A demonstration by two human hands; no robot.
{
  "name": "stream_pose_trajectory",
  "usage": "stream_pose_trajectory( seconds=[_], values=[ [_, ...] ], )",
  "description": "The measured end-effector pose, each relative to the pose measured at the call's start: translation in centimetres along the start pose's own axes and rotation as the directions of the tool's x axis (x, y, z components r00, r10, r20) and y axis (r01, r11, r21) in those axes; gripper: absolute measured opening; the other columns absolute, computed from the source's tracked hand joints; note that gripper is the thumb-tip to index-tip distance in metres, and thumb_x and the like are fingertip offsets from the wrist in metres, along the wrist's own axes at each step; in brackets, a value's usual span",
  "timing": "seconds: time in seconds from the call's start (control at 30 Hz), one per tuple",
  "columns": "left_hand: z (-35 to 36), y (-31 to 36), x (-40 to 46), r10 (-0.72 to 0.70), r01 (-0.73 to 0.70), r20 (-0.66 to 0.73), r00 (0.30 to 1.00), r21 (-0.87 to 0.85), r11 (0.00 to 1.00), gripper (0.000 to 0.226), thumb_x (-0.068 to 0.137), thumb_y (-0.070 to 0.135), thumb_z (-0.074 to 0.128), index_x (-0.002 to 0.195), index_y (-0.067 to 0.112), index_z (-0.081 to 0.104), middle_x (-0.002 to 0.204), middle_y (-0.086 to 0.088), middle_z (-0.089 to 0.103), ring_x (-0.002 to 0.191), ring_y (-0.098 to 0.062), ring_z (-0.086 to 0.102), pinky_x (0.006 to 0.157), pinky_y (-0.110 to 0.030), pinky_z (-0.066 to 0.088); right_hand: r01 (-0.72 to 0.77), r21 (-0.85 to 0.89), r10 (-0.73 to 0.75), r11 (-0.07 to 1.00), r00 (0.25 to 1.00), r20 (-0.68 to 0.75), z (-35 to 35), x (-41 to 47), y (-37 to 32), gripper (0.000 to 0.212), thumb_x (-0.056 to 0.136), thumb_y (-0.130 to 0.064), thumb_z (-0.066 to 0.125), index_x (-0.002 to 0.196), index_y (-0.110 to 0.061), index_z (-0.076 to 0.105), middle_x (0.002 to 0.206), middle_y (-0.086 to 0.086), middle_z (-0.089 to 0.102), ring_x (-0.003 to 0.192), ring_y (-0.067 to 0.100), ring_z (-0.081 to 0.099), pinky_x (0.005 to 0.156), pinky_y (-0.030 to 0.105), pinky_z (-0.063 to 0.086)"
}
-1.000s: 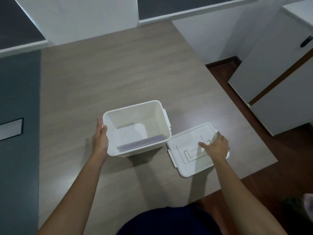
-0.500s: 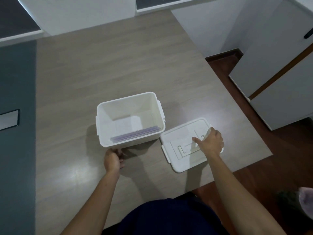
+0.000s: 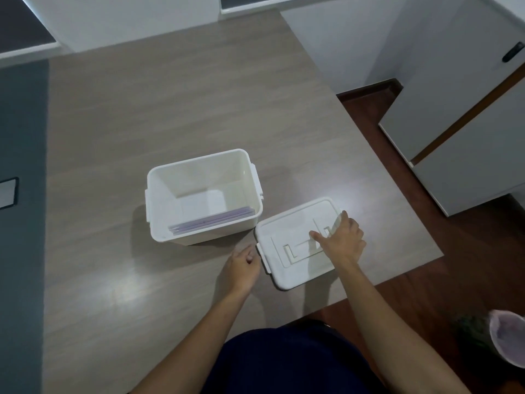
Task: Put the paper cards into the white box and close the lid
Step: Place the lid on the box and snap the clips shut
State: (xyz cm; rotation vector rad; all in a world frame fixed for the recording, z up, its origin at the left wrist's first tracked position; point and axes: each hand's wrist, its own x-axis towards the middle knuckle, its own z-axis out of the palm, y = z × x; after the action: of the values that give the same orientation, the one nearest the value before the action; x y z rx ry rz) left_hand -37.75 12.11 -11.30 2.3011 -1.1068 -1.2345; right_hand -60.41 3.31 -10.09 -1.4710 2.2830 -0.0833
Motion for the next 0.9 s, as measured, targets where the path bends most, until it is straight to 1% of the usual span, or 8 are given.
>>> stream_pose_trajectory(
  seconds=[0.1,0.17,0.27,0.4,0.5,0.63,0.8,0.9],
  values=[
    [0.6,1.2,-0.9,-0.008,0.007,0.019,1.0,0.059,0.998,0.026,0.075,0.053,0.036,0.093,0.051,0.054,0.091,0.019,0.05,0.08,-0.007,0.057,0.07,-0.03,0.045,0.005,-0.012,-0.005,1.0,1.0,0.006,0.1,0.2,0.4,0.109,0.071,-0.067,0.07,0.152,-0.018,0.018,0.154,0.014,0.033,0.138,0.036,0.033,0.106,0.052,0.034],
    [0.7,2.2,-1.3,-0.007,0.007,-0.013,1.0,0.01,1.0,0.012,0.08,0.044,0.047,0.088,0.046,0.057,0.089,0.011,0.052,0.078,-0.013,0.057,0.063,-0.025,0.04,0.003,-0.01,-0.003,1.0,1.0,-0.004,0.1,0.3,0.6,0.11,0.068,-0.069,0.071,0.151,-0.018,0.02,0.152,0.015,0.036,0.136,0.036,0.036,0.105,0.051,0.035],
    [0.9,3.0,-1.1,-0.041,0.036,-0.048,0.998,-0.107,0.994,0.028,0.085,0.03,0.056,0.11,0.036,0.068,0.101,0.001,0.057,0.08,-0.014,0.057,0.064,-0.022,0.037,-0.012,0.033,0.012,0.999,1.0,-0.027,0.1,0.6,1.0,0.107,0.065,-0.068,0.075,0.148,-0.019,0.028,0.146,0.016,0.041,0.131,0.035,0.04,0.101,0.051,0.038],
    [1.5,4.1,-1.0,-0.095,0.076,-0.036,0.995,-0.351,0.933,0.04,0.087,0.017,0.062,0.126,0.022,0.065,0.117,-0.005,0.062,0.09,-0.015,0.062,0.085,-0.026,0.048,-0.069,0.152,0.08,0.986,0.995,-0.066,0.1,0.9,2.2,0.098,0.067,-0.065,0.075,0.143,-0.016,0.037,0.14,0.017,0.046,0.127,0.034,0.042,0.098,0.051,0.038],
    [2.4,5.5,-1.2,-0.061,0.053,-0.003,0.998,-0.472,0.88,0.053,0.087,0.008,0.066,0.137,0.015,0.053,0.115,-0.008,0.066,0.097,-0.019,0.063,0.082,-0.029,0.051,-0.105,0.247,0.135,0.963,0.985,-0.109,-0.3,1.2,3.5,0.095,0.068,-0.066,0.074,0.141,-0.014,0.043,0.135,0.018,0.048,0.124,0.034,0.044,0.097,0.052,0.039],
    [3.1,8.2,-1.4,0.059,-0.07,-0.039,0.998,-0.435,0.898,0.066,0.084,0.005,0.069,0.144,0.018,0.044,0.116,-0.007,0.064,0.096,-0.016,0.059,0.072,-0.014,0.044,-0.116,0.381,0.192,0.917,0.967,-0.167,-1.2,1.4,4.8,0.095,0.068,-0.068,0.073,0.14,-0.014,0.045,0.137,0.016,0.047,0.125,0.033,0.044,0.101,0.053,0.037],
    [2.3,12.3,-0.9,0.191,-0.211,-0.091,0.977,-0.357,0.91,0.066,0.084,0.008,0.069,0.144,0.023,0.045,0.131,-0.005,0.06,0.104,-0.022,0.063,0.094,-0.036,0.051,-0.142,0.58,0.299,0.802,0.936,-0.184,-3.6,2.3,4.8,0.099,0.058,-0.078,0.069,0.138,-0.023,0.046,0.136,0.005,0.045,0.125,0.026,0.045,0.104,0.055,0.042],
    [1.1,14.8,-1.1,0.318,-0.341,-0.123,0.94,-0.314,0.886,0.066,0.085,0.015,0.067,0.145,0.027,0.043,0.13,-0.003,0.057,0.103,-0.021,0.063,0.096,-0.039,0.051,-0.115,0.673,0.344,0.73,0.914,-0.217,-5.6,3.0,3.9,0.101,0.054,-0.079,0.069,0.137,-0.026,0.048,0.132,0.001,0.046,0.121,0.022,0.048,0.102,0.051,0.046]
  ],
)
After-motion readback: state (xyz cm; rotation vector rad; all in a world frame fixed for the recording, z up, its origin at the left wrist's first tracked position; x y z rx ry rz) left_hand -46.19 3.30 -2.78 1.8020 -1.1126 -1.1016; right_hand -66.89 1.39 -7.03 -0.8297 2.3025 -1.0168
